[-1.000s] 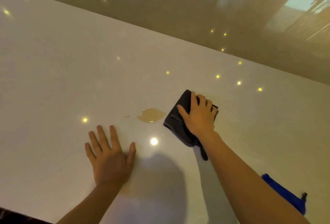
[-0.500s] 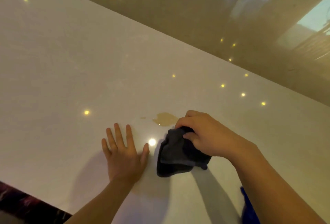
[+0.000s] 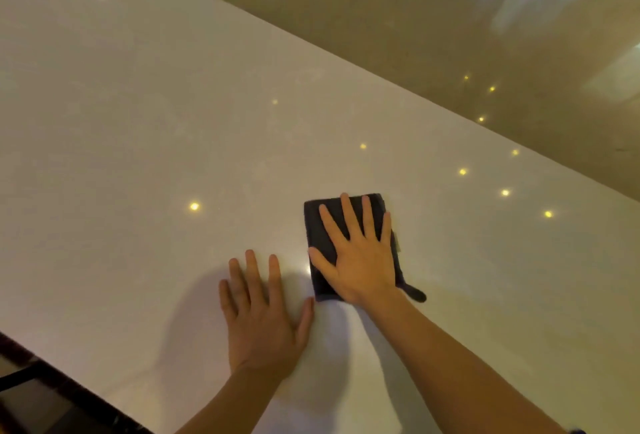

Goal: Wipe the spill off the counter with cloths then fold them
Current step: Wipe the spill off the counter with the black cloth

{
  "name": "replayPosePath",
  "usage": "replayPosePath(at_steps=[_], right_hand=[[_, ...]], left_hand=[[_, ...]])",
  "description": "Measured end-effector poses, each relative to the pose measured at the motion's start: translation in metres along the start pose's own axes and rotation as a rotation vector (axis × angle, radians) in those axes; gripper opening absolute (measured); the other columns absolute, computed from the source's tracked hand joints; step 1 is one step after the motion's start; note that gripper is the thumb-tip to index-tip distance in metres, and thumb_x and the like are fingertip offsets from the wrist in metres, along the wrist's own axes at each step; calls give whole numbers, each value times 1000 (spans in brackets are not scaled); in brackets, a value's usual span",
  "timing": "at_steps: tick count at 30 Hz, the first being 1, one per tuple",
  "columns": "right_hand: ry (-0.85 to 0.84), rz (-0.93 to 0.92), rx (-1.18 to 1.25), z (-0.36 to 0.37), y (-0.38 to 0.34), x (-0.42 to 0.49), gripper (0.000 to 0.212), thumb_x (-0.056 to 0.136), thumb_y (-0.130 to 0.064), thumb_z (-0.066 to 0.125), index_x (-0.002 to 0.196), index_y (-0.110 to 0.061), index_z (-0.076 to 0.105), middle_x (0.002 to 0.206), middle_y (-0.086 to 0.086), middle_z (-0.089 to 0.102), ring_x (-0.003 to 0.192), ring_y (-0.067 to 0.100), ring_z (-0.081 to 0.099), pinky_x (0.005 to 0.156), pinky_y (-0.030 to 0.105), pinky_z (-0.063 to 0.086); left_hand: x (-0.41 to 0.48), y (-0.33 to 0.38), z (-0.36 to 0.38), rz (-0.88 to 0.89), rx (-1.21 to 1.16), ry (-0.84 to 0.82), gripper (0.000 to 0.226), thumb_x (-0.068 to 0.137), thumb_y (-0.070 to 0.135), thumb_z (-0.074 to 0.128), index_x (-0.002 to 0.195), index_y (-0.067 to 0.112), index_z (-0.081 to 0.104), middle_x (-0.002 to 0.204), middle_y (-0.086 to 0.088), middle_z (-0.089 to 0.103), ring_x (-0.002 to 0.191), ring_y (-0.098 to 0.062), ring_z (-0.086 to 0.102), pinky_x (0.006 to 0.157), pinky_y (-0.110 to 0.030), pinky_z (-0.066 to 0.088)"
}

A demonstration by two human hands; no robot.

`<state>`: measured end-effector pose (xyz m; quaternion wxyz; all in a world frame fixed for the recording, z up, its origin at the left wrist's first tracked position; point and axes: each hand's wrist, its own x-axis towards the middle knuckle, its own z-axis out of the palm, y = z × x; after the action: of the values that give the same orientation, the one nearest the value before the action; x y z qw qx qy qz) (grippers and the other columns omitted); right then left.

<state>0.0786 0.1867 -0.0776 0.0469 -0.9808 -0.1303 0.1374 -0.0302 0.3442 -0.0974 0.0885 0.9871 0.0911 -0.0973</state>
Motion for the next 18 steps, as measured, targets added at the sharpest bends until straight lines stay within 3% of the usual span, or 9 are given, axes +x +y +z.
replayPosePath(at_steps=[5, 12, 14, 18], right_hand=[[126, 94, -13, -5, 15, 51, 72, 95, -69, 20, 158, -34, 17, 169, 10, 14, 153, 42, 4, 119, 69, 5], [64, -43, 1, 50, 5, -125, 68, 98, -65, 30, 158, -39, 14, 169, 4, 9, 155, 38, 5, 120, 67, 8], [68, -96, 14, 46, 7, -104, 65, 99, -63, 29, 158, -40, 15, 170, 4, 9, 155, 38, 6, 121, 65, 6], [135, -137, -2, 14, -21, 29, 61, 100, -62, 22, 156, -39, 25, 168, 7, 21, 153, 40, 12, 120, 67, 6]], left_hand=[[0, -3, 2, 6, 9, -2, 88, 90, 71, 25, 157, 16, 13, 166, -23, 9, 152, -45, 1, 122, -60, 6], [-2, -1, -3, 18, -27, -18, 85, 92, 66, 26, 158, 14, 12, 165, -25, 9, 152, -45, -2, 121, -61, 5], [-2, -2, -3, 28, -38, -12, 84, 93, 65, 27, 158, 13, 13, 165, -25, 8, 152, -46, -2, 121, -61, 5], [-3, -2, -1, 23, -22, 12, 84, 93, 67, 25, 158, 15, 12, 166, -22, 3, 152, -43, -6, 122, -60, 3]])
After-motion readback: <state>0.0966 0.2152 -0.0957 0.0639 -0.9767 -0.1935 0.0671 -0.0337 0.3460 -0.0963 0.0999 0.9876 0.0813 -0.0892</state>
